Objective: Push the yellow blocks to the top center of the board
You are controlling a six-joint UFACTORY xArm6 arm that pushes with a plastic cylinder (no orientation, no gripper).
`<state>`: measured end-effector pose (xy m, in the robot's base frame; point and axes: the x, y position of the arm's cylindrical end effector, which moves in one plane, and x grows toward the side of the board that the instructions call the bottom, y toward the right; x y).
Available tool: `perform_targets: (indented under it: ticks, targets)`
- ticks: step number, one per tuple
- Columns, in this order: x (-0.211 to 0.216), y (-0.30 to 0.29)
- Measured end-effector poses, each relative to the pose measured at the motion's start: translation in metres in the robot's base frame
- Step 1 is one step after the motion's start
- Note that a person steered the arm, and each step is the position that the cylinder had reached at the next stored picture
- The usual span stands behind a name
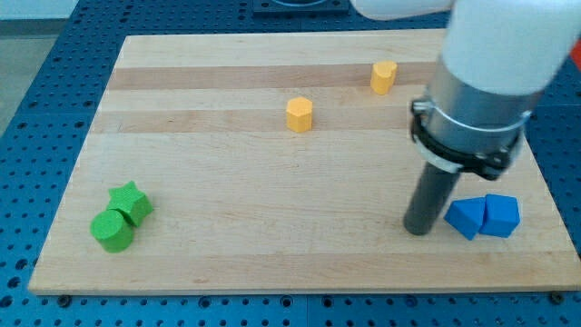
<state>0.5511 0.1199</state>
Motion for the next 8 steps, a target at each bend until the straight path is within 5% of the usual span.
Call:
perform_targets:
  ticks: [5,8]
  targets:
    - [-0.15,-0.132]
    - [-0.203,-0.146]
